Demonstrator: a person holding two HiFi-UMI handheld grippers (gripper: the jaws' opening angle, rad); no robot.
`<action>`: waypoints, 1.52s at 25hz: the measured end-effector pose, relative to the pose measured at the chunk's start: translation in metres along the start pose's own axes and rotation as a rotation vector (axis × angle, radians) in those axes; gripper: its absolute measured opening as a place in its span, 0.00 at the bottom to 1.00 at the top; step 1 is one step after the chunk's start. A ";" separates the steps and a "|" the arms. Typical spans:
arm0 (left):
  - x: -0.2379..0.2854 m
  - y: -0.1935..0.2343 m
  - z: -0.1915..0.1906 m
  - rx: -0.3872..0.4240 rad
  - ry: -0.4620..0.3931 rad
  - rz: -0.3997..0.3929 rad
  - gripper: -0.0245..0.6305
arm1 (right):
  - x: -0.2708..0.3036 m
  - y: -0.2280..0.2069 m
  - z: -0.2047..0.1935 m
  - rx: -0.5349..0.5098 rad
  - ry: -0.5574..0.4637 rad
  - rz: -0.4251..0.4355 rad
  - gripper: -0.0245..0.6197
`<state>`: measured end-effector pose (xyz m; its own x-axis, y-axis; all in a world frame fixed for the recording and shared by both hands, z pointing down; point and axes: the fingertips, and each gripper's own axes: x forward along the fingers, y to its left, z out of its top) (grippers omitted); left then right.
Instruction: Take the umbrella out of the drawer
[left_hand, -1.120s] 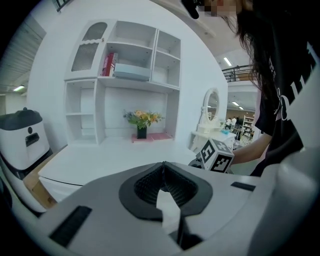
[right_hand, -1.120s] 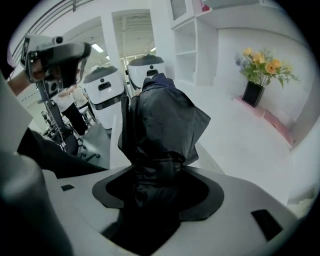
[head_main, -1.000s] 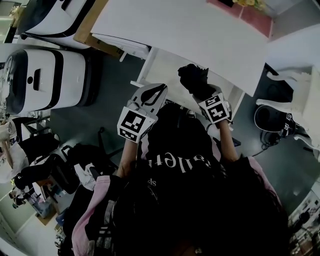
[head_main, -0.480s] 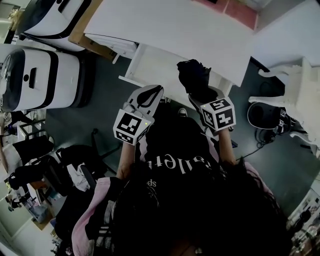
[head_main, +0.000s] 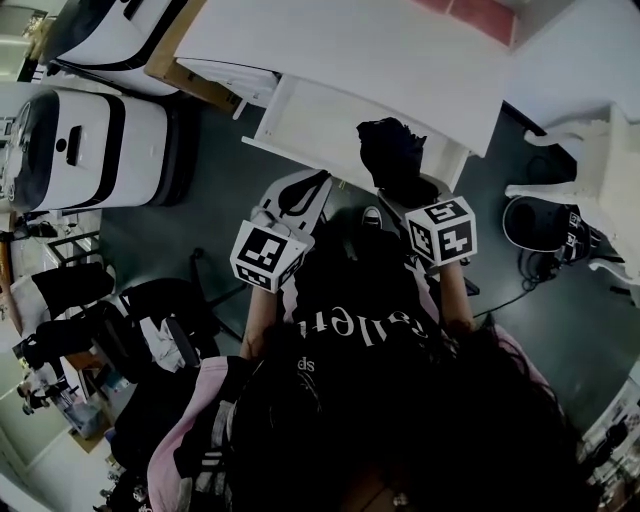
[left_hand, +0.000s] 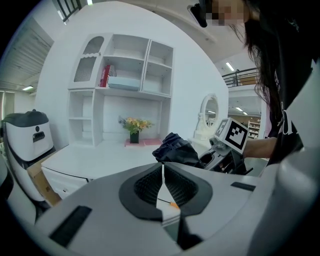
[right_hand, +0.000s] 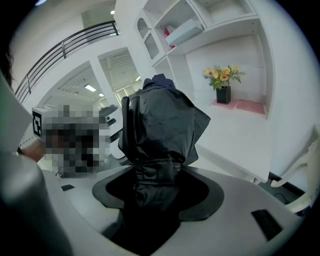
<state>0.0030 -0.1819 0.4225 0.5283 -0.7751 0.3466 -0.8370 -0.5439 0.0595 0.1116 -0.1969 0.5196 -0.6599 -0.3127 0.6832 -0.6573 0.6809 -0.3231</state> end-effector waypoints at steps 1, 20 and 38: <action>-0.003 0.001 0.000 0.000 -0.002 0.002 0.07 | 0.000 0.003 -0.001 0.007 0.001 0.001 0.47; -0.177 0.019 -0.039 0.049 -0.088 -0.134 0.07 | 0.013 0.188 -0.017 0.106 -0.122 -0.067 0.47; -0.257 -0.023 -0.073 0.065 -0.086 -0.284 0.07 | -0.026 0.287 -0.079 0.219 -0.199 -0.149 0.47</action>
<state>-0.1234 0.0534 0.4009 0.7523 -0.6120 0.2440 -0.6448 -0.7600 0.0818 -0.0313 0.0593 0.4607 -0.5943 -0.5367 0.5990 -0.8006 0.4660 -0.3767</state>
